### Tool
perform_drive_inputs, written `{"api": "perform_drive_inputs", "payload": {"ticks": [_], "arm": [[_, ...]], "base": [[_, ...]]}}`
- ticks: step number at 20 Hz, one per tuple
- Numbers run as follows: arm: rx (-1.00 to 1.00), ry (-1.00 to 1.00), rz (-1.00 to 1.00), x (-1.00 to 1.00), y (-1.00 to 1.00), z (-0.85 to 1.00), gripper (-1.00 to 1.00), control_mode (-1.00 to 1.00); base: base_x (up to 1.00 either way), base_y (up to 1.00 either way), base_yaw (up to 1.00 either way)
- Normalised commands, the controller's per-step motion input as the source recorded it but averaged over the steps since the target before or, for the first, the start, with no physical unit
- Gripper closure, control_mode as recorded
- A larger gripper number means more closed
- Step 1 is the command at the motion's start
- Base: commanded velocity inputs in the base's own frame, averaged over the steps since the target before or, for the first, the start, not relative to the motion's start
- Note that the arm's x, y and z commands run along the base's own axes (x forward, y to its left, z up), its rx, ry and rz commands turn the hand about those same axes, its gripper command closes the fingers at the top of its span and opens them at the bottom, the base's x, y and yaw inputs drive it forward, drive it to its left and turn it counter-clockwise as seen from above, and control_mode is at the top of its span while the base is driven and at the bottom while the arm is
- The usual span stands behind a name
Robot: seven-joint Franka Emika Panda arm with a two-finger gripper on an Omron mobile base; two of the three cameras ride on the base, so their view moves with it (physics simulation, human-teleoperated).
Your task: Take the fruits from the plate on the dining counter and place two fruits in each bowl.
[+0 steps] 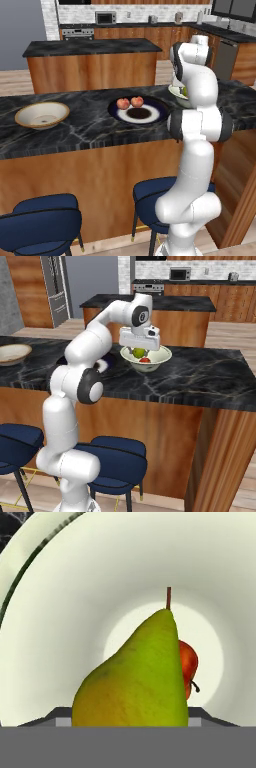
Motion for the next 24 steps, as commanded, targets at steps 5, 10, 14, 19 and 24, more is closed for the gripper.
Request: {"api": "perform_drive_inputs", "payload": {"ticks": [5,10,14,19,24], "arm": [[0.00,0.00,0.00,0.00,0.00,0.03,-1.00,-1.00],[0.00,0.00,0.00,0.00,0.00,0.01,-1.00,-1.00],[0.00,0.00,0.00,0.00,0.00,0.06,-1.00,-1.00],[0.00,-0.02,0.00,-0.15,0.07,0.31,-1.00,-1.00],[0.00,-0.19,0.06,-0.36,0.61,0.47,-1.00,-1.00]], "base": [[0.00,0.00,0.00],[0.00,0.00,0.00],[0.00,0.00,0.00],[0.00,0.00,0.00],[0.00,0.00,0.00]]}}
